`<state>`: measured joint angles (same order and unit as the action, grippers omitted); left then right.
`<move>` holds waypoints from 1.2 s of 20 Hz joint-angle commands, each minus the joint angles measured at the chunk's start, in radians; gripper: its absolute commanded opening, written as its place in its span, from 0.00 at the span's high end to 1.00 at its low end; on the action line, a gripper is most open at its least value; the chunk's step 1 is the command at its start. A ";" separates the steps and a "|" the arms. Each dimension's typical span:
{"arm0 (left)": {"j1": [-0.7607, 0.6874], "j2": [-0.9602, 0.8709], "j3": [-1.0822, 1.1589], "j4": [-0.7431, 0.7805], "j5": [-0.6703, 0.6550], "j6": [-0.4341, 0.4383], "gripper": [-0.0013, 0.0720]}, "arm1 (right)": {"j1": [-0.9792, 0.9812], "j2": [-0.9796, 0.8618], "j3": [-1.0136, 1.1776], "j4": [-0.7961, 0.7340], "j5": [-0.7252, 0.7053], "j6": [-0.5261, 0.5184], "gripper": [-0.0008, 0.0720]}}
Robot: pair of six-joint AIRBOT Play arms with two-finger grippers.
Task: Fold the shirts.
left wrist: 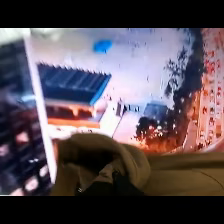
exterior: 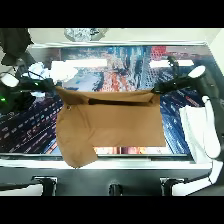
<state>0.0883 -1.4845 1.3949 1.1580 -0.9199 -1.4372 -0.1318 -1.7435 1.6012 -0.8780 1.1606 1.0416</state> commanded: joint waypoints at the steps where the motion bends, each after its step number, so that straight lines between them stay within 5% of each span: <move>1: 0.000 -0.103 -0.011 -0.124 -0.019 0.000 0.80 | -0.004 -0.081 -0.003 0.120 -0.073 -0.006 0.72; 3: 0.023 -0.095 0.027 -0.118 -0.112 0.001 0.20 | -0.033 -0.041 0.013 0.124 0.013 -0.088 0.41; 4: 0.052 -0.090 0.057 -0.106 -0.195 0.018 0.17 | -0.055 -0.006 0.015 0.103 0.079 -0.125 0.32; 5: 0.090 -0.082 0.076 -0.098 -0.281 0.054 0.17 | -0.084 0.036 0.015 0.041 0.179 -0.148 0.12; 6: 0.138 -0.069 0.076 -0.088 -0.368 0.061 0.17 | -0.114 0.070 0.014 -0.056 0.300 -0.148 0.03; 8: 0.228 -0.052 0.028 -0.085 -0.531 0.044 0.17 | -0.164 0.113 -0.016 -0.223 0.519 -0.136 0.07; 10: 0.284 -0.018 -0.120 -0.075 -0.640 0.044 0.26 | -0.190 0.179 -0.147 -0.254 0.579 -0.117 0.07; 15: 0.330 0.102 -0.534 -0.048 -0.459 0.195 0.26 | -0.189 0.405 -0.536 -0.317 0.415 -0.134 0.07; 24: 0.277 0.068 -0.570 -0.077 -0.343 0.226 0.35 | -0.189 0.459 -0.617 -0.452 0.363 -0.048 0.07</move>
<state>0.3798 -1.4033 0.8383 1.0756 -1.2934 -1.2236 -0.3199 -1.2945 1.0000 -1.2461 1.5558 0.9295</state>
